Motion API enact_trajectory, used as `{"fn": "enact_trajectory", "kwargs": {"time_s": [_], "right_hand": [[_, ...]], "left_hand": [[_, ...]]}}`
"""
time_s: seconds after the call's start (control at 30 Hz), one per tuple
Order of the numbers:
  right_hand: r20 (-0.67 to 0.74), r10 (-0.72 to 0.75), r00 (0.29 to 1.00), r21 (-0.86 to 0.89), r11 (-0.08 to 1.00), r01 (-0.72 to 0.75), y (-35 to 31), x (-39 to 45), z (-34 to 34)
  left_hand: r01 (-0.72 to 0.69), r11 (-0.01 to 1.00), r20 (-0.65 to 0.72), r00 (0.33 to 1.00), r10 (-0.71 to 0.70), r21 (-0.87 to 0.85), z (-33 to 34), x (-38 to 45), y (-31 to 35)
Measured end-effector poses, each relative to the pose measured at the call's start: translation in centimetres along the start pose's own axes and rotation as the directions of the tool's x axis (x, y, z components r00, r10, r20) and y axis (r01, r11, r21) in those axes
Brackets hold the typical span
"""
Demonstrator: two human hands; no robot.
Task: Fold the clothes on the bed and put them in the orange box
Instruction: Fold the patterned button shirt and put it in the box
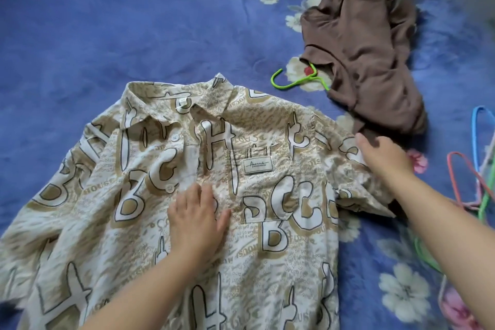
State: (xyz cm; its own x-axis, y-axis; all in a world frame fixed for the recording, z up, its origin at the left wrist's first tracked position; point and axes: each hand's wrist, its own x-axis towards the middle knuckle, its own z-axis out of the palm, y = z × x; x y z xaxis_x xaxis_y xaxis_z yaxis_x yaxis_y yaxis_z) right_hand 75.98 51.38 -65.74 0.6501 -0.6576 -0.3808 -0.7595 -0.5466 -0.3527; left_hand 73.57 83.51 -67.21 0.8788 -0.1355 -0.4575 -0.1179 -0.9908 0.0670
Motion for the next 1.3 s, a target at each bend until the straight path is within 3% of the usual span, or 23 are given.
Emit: {"fn": "enact_trajectory", "kwargs": {"time_s": [0.1, 0.17, 0.23, 0.3, 0.37, 0.47, 0.57, 0.63, 0.73, 0.83, 0.93, 1.07, 1.13, 1.2, 1.3], "right_hand": [[-0.015, 0.206, 0.979, 0.255, 0.947, -0.195, 2.5, -0.7, -0.4], [0.141, 0.319, 0.937, 0.428, 0.834, -0.348, 4.0, -1.8, 0.1], [0.348, 0.309, 0.885, 0.569, 0.681, -0.461, 4.5, -3.2, 0.8], [0.312, 0.324, 0.893, 0.634, 0.629, -0.450, 5.0, -3.7, 1.8], [0.108, 0.339, 0.935, 0.621, 0.711, -0.330, 4.6, -4.0, 1.9], [-0.188, 0.288, 0.939, 0.447, 0.877, -0.179, 3.2, -3.8, -0.2], [-0.303, 0.275, 0.912, 0.448, 0.886, -0.119, 2.7, -2.3, -3.3], [-0.286, 0.330, 0.900, 0.519, 0.842, -0.145, 3.4, -0.7, -4.2], [-0.100, 0.394, 0.913, 0.797, 0.581, -0.163, 5.1, 0.6, -3.7], [0.145, 0.212, 0.967, 0.853, 0.469, -0.230, 6.2, 0.3, -1.4], [0.081, 0.117, 0.990, 0.862, 0.490, -0.128, 6.1, 0.8, -0.6], [0.016, 0.079, 0.997, 0.896, 0.441, -0.050, 4.8, 2.8, -2.3], [0.000, 0.060, 0.998, 0.935, 0.353, -0.021, 4.6, 3.8, -3.1], [0.007, 0.071, 0.997, 0.964, 0.266, -0.026, 5.0, 4.3, -3.3], [0.013, 0.082, 0.997, 0.945, 0.325, -0.039, 6.6, 4.6, -1.6]], "left_hand": [[0.135, 0.943, -0.015, 0.989, -0.147, -0.306, 0.0, -1.0, 0.5], [0.269, 0.824, 0.030, 0.956, -0.293, -0.499, 0.2, -0.9, 0.5], [0.351, 0.721, 0.113, 0.927, -0.358, -0.597, 0.6, -0.5, 0.1], [0.359, 0.643, 0.169, 0.926, -0.338, -0.676, 0.9, -0.2, -0.3], [0.332, 0.618, 0.162, 0.935, -0.316, -0.713, 1.0, -0.2, -0.4], [0.301, 0.689, 0.077, 0.939, -0.336, -0.660, 1.1, -0.8, -0.1], [0.306, 0.830, 0.006, 0.939, -0.344, -0.466, 1.2, -1.2, -0.4], [0.330, 0.867, 0.021, 0.937, -0.347, -0.374, 1.2, -1.2, -0.5], [0.325, 0.906, -0.013, 0.940, -0.341, -0.272, 0.0, -0.9, 0.8], [0.156, 0.976, -0.140, 0.974, -0.178, -0.154, -1.7, 0.0, 2.6], [-0.106, 0.992, -0.182, 0.979, 0.091, -0.074, -3.8, 2.4, 5.7], [-0.356, 0.931, -0.245, 0.912, 0.328, -0.078, -5.5, 6.5, 10.7], [-0.360, 0.923, -0.214, 0.920, 0.328, -0.136, -5.5, 9.0, 12.5], [-0.275, 0.942, -0.110, 0.960, 0.258, -0.192, -5.0, 11.2, 12.9], [-0.152, 0.988, 0.058, 0.986, 0.154, -0.036, -3.4, 13.2, 12.2]]}}
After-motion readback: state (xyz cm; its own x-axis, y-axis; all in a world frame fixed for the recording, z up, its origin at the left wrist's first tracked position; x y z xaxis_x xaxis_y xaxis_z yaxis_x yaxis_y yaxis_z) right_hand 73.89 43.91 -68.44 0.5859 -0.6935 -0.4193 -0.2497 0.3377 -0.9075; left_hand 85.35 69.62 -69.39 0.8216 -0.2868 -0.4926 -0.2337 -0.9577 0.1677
